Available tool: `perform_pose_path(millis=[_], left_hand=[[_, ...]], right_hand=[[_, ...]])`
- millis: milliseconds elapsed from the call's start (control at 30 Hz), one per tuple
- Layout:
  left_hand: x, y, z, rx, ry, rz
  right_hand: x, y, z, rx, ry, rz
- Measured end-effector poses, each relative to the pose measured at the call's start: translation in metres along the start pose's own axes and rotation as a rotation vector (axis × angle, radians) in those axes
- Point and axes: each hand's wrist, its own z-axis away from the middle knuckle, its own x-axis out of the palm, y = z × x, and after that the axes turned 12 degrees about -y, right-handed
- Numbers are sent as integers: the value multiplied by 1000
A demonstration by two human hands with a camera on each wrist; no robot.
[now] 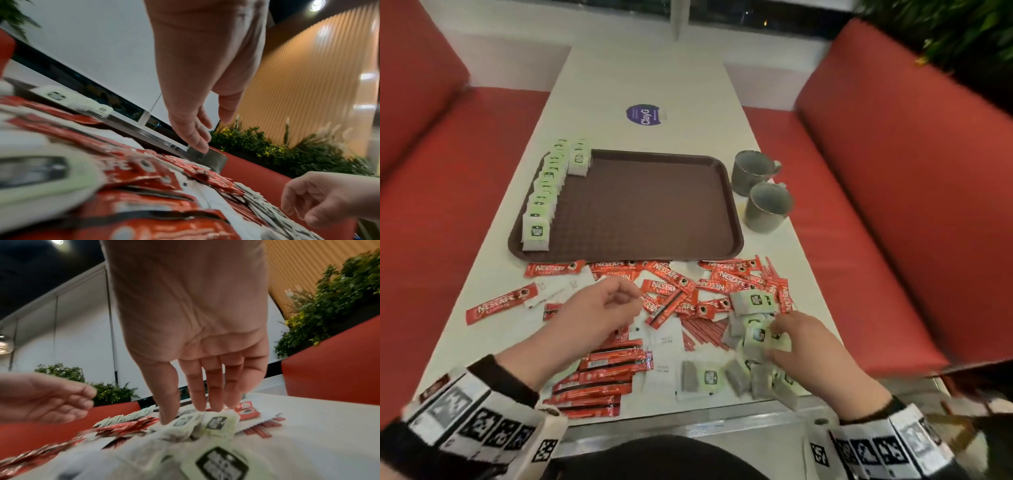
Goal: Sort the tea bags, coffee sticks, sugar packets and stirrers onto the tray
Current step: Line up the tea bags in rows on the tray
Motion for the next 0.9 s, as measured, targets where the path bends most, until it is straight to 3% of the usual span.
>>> perform_pose_path(millis=[167,300,433,567,700,900], left_hand=[[38,23,-17,62,-104,-161],[61,38,-31,87,-190,-252],[77,51,-40,117,-228,-279],[83,53,-45,121,-232,-309],[86,53,-46,118,-250,-331],[98,62,-49,150,-339,-348]], right_hand=[[5,7,4,37,58,-4],[4,0,-8,122,25,45],[6,-8,-21,94,19,116],[4,-6,-27,65,-26,-76],[-5,1,-23,-9,42,-314],[-21,-7,-3,-273,85,-666]])
